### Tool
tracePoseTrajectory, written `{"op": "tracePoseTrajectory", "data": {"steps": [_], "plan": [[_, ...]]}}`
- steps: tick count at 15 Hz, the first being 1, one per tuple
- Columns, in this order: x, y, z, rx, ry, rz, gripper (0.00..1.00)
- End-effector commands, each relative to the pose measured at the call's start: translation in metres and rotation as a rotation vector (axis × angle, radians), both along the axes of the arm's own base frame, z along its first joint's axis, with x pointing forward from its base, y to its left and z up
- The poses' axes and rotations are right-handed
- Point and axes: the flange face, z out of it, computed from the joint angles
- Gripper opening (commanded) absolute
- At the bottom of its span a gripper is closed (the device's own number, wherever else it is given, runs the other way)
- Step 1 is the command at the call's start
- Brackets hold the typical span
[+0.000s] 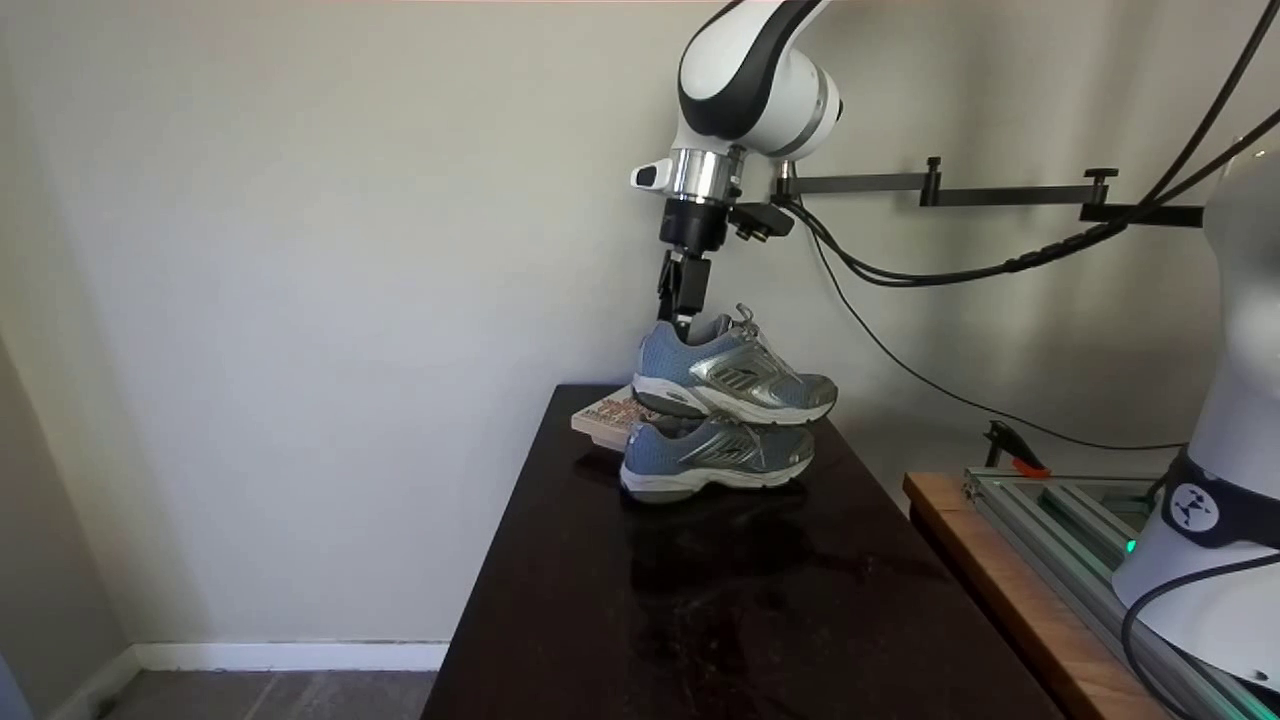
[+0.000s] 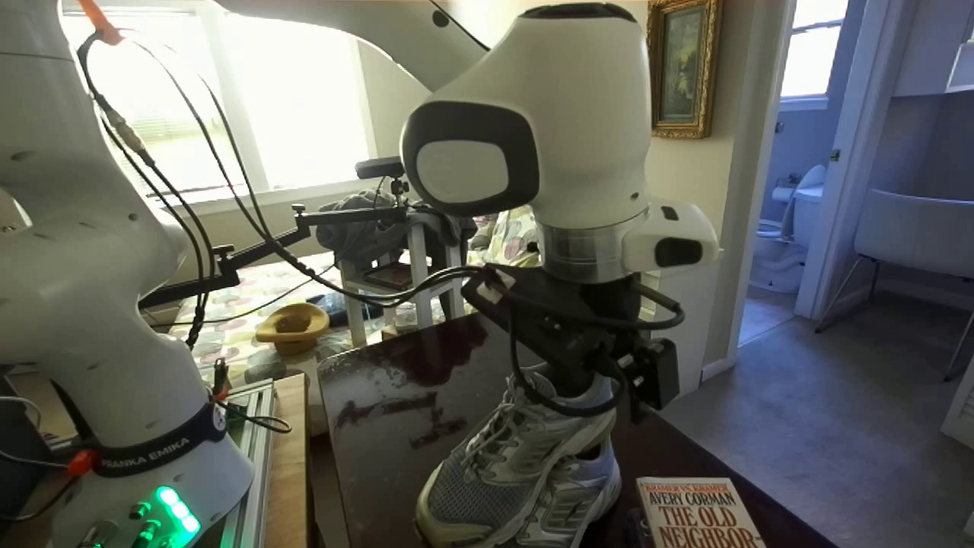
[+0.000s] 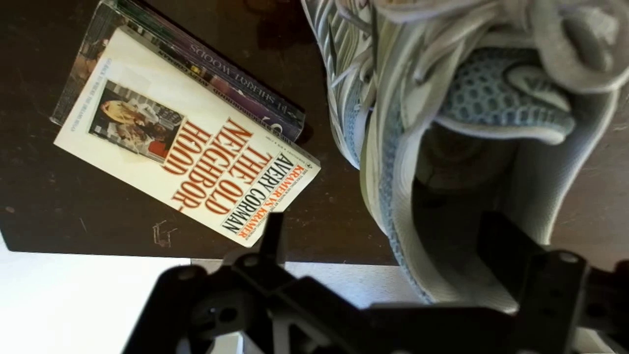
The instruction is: Place the shoe on top of the other shoe
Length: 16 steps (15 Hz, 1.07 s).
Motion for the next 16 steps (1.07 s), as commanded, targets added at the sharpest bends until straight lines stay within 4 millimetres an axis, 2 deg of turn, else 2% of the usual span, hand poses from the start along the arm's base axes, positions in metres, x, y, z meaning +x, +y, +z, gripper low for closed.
{"op": "tracePoseTrajectory", "data": {"steps": [1, 9, 16], "plan": [[-0.003, 0.002, 0.011, -0.032, 0.03, -0.027, 1.0], [-0.013, 0.031, 0.05, -0.018, -0.019, -0.015, 1.0], [-0.032, 0.056, 0.08, 0.032, 0.003, -0.072, 1.0]]}}
